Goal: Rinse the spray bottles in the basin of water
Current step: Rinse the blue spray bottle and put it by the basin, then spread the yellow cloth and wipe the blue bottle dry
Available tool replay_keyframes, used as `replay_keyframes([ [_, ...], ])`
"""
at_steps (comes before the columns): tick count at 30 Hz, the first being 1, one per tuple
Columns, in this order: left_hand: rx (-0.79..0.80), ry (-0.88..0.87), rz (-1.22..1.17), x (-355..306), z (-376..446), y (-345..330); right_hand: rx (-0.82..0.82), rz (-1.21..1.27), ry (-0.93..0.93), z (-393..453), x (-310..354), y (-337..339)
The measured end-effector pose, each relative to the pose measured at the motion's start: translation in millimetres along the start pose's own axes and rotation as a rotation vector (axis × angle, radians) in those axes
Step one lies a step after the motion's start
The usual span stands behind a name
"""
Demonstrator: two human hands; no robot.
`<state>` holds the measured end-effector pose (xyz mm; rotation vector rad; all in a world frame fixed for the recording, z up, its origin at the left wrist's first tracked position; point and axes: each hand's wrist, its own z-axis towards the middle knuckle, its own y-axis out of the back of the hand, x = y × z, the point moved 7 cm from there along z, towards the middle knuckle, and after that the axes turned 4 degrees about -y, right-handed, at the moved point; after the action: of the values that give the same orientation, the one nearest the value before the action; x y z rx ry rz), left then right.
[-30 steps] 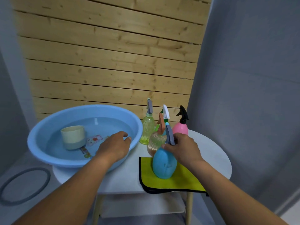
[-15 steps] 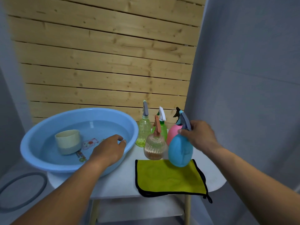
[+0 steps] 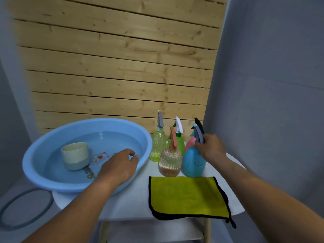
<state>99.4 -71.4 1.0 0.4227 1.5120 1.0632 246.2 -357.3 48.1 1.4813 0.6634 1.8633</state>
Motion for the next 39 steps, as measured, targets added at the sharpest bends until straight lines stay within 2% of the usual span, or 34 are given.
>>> replay_keyframes([
  [15, -0.028, 0.001, -0.020, 4.5, 3.0, -2.1, -0.052, -0.009, -0.025, 2.7, -5.7, -13.1],
  [34, -0.010, -0.016, -0.015, -0.5, -2.0, 1.2, -0.071, 0.203, -0.053, -5.3, -7.2, -16.3],
  [39, -0.001, -0.007, -0.013, 0.7, -2.7, 0.8, -0.030, 0.257, -0.071, -10.3, -9.1, -18.6],
])
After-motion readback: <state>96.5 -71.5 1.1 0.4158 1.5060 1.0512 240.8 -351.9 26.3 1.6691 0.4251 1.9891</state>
